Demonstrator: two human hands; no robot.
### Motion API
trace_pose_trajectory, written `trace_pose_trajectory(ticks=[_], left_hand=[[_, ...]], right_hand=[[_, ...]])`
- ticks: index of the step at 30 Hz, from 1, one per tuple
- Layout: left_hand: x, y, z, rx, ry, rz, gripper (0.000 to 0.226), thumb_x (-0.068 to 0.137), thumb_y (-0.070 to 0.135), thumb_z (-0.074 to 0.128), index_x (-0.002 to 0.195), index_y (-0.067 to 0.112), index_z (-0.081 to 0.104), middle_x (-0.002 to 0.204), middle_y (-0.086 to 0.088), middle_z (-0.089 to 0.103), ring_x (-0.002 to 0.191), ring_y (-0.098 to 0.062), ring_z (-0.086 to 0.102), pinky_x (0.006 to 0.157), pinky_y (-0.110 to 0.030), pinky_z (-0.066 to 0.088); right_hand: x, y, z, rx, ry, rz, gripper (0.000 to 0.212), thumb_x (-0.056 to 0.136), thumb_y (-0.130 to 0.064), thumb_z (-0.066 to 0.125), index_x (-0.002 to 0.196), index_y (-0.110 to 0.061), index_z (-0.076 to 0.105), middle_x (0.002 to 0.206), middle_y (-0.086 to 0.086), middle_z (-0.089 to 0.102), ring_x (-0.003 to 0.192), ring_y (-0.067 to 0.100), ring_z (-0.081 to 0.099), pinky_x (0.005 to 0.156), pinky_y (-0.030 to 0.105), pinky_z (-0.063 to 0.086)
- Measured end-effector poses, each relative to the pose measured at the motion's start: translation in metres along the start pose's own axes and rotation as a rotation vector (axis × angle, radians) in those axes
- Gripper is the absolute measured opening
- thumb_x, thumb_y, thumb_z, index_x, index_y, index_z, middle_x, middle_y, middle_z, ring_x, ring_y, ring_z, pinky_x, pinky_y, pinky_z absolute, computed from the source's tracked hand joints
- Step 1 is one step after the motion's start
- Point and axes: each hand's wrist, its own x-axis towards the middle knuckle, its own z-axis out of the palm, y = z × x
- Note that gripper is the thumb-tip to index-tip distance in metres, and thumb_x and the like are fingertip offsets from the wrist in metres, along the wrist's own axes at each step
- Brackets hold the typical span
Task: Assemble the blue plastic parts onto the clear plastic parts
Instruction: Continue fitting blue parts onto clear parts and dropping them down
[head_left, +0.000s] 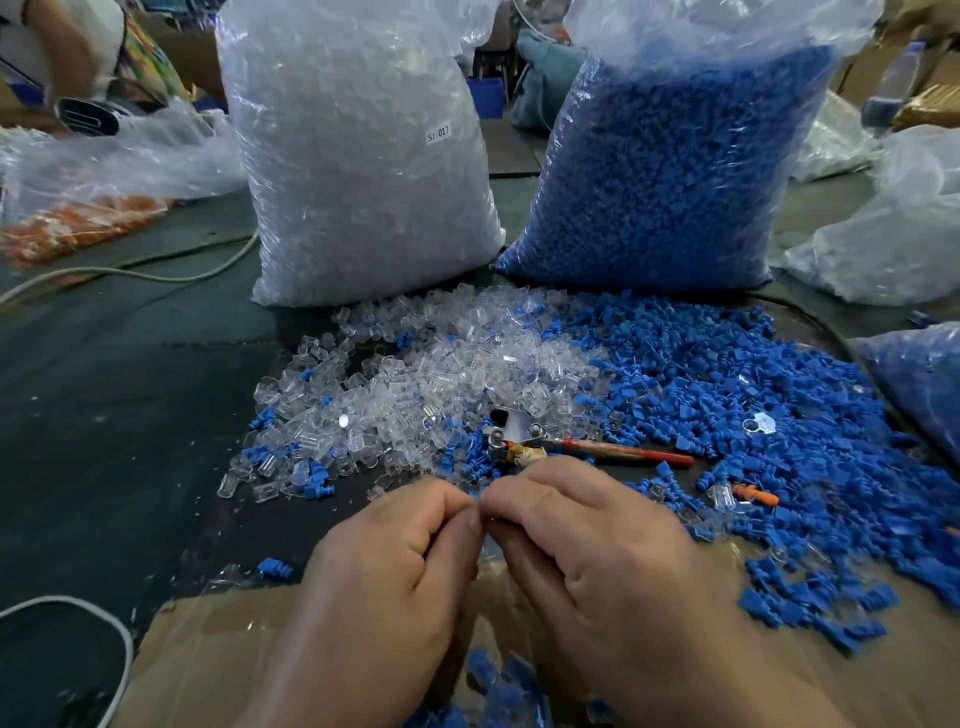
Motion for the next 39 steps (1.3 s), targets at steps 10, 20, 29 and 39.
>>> trace_pose_trajectory(ticks=[10, 20, 29, 39], left_hand=[[0.002, 0.003, -0.008, -0.404, -0.178, -0.181, 0.028, 0.071, 0.054, 0.069, 0.074, 0.026, 0.070, 0.054, 0.008, 0.057, 0.049, -0.006, 0.051, 0.047, -0.019, 0.042], [0.002, -0.008, 0.005, -0.724, -0.075, -0.314, 0.017, 0.065, 0.022, 0.076, 0.082, 0.023, 0.076, 0.068, -0.014, 0.071, 0.059, -0.023, 0.069, 0.052, -0.028, 0.055], [0.004, -0.021, 0.002, -0.591, 0.028, -0.272, 0.031, 0.087, -0.002, 0.069, 0.085, 0.028, 0.074, 0.071, -0.002, 0.070, 0.061, -0.019, 0.069, 0.054, -0.025, 0.055], [0.006, -0.025, 0.002, -0.563, 0.074, -0.278, 0.033, 0.089, 0.001, 0.070, 0.085, 0.033, 0.074, 0.071, -0.002, 0.070, 0.062, -0.017, 0.070, 0.052, -0.023, 0.055]], right_hand=[[0.001, 0.003, -0.008, 0.142, -0.024, 0.045, 0.012, 0.092, -0.033, 0.060, 0.101, -0.032, 0.067, 0.099, -0.019, 0.064, 0.094, 0.001, 0.062, 0.078, 0.021, 0.050], [-0.003, -0.002, -0.003, -0.116, -0.066, 0.005, 0.038, 0.094, -0.030, 0.043, 0.124, -0.020, 0.063, 0.113, -0.005, 0.067, 0.102, 0.015, 0.063, 0.081, 0.036, 0.057], [0.005, 0.047, -0.016, -0.633, -0.439, 0.418, 0.070, 0.088, -0.070, 0.036, 0.145, -0.036, 0.017, 0.152, -0.005, 0.029, 0.138, 0.024, 0.024, 0.114, 0.043, 0.023], [0.013, 0.049, -0.014, -0.633, -0.394, 0.434, 0.061, 0.084, -0.063, 0.048, 0.137, -0.038, 0.033, 0.132, -0.006, 0.045, 0.116, 0.023, 0.038, 0.097, 0.043, 0.035]])
